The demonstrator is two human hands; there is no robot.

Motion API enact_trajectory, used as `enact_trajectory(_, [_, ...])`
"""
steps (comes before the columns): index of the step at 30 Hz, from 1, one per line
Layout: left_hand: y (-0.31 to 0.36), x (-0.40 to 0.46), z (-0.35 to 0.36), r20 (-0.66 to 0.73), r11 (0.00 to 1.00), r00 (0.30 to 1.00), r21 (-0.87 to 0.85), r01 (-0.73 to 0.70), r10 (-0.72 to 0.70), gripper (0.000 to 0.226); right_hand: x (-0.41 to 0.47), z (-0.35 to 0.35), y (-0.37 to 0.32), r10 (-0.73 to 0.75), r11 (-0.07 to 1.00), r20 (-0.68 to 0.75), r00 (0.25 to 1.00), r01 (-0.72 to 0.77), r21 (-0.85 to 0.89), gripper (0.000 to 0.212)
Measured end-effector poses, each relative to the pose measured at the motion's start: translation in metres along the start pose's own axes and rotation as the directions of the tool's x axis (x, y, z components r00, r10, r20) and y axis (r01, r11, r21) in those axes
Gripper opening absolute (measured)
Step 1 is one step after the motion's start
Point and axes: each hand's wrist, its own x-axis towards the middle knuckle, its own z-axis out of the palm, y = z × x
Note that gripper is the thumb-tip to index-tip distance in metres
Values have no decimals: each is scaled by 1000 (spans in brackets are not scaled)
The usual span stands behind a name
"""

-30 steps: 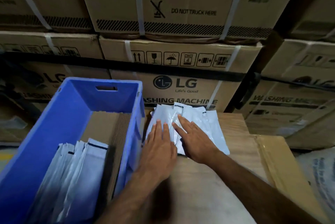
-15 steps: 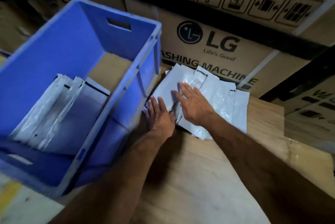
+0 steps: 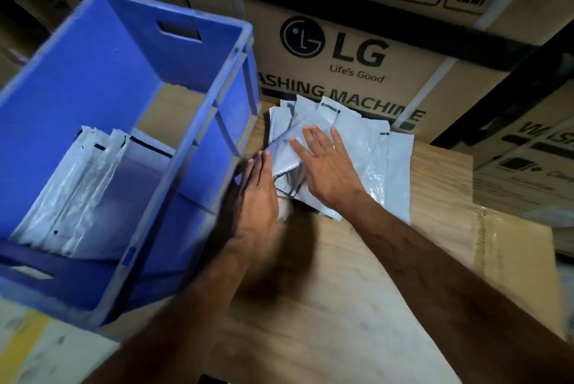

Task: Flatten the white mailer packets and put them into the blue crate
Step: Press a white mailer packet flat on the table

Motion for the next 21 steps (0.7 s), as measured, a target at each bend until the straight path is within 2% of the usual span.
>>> enact_trajectory(2, [0,-25,-17,-4,986,988,52,-155,156,55,-32,-10,-6,44,998,-67,997,-40,55,68])
enact_trajectory(6, [-6,-89,-33,88,934,934,62,-352,346,54,-136,-11,-40,176,973,-99,979,-158,167,64])
enact_trajectory(8, [-15,-125,-27,187,875,865,45,-482,466,56,-194,7,-68,257,948,-66,964,-239,209,66])
enact_trajectory(10, [-28,-157,-15,314,803,766,19,-596,561,61,-242,31,-99,328,916,17,945,-322,239,70])
enact_trajectory(12, [-41,-183,-7,457,747,658,-22,-665,599,68,-275,53,-125,372,877,134,919,-395,275,75])
enact_trajectory(14, [-49,-197,-6,527,723,601,-40,-689,602,67,-295,65,-142,393,840,217,893,-445,310,77])
enact_trajectory(16, [-46,-202,-9,510,738,620,-45,-673,596,60,-302,69,-151,410,808,232,882,-469,356,79])
enact_trajectory(18, [-36,-196,-11,474,788,683,-38,-615,556,62,-294,66,-154,441,759,201,875,-483,436,79])
enact_trajectory(21, [-25,-180,6,492,828,726,17,-561,481,61,-269,75,-155,474,735,165,865,-492,467,70])
